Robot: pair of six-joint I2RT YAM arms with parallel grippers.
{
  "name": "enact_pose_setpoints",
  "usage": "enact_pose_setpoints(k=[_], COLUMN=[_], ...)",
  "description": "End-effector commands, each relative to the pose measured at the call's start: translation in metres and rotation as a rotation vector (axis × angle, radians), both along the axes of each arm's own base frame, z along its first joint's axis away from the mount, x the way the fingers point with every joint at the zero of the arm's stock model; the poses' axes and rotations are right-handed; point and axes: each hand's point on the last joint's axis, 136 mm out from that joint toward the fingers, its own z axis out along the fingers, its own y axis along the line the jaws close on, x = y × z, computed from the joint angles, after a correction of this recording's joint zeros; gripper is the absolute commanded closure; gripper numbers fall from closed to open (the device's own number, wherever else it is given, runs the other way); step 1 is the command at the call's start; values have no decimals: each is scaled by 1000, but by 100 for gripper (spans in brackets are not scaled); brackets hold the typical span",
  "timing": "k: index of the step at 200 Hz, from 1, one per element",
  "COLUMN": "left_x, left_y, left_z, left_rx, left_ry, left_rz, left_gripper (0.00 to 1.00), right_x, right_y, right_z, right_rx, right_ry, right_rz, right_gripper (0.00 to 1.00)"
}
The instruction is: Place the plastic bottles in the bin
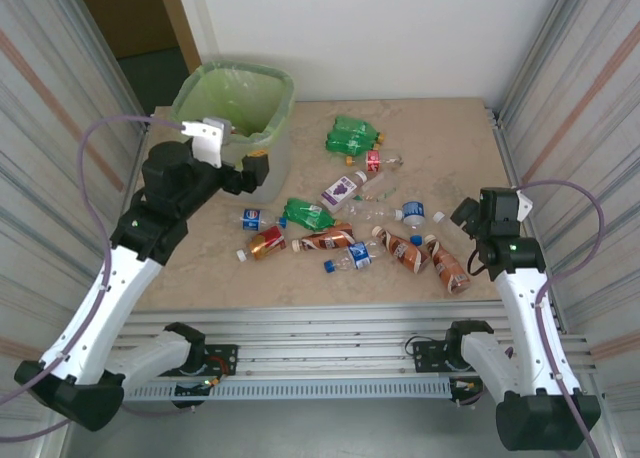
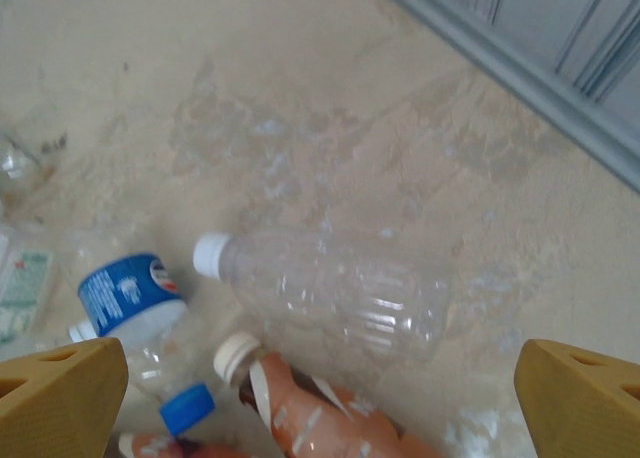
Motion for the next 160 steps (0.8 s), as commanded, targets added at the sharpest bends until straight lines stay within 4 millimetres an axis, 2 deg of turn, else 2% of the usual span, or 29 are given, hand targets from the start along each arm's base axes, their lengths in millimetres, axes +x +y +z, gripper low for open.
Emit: enact_pose_setpoints(k=[1,39,68,102,132,160], left_x=[-9,-11,-6,0,4,8], left_y=[-13,-32,-37,-37,-38,-37], left_z=[17,7,-1,-8,-13,-19], left_rx=[-19,-20,-15,-6,11,26], left_ry=[-106,-114,-96,-90,-81,-64], left_rz=[-53,-128,-140,-124,-121,-102], left_gripper=[1,1,1,1,1,1], right_x=[-19,-45,-48,-55,-51,-51], right_y=[11,24,42,43,37,37], right_z=[-11,-39,-47,-74,-79,-93], right_rx=[61,161,248,275,253,262], right_ry=[112,259,314,408,415,487], right_rz=[50,59,80,45,25,15], right_gripper=[2,1,3,5,5,5])
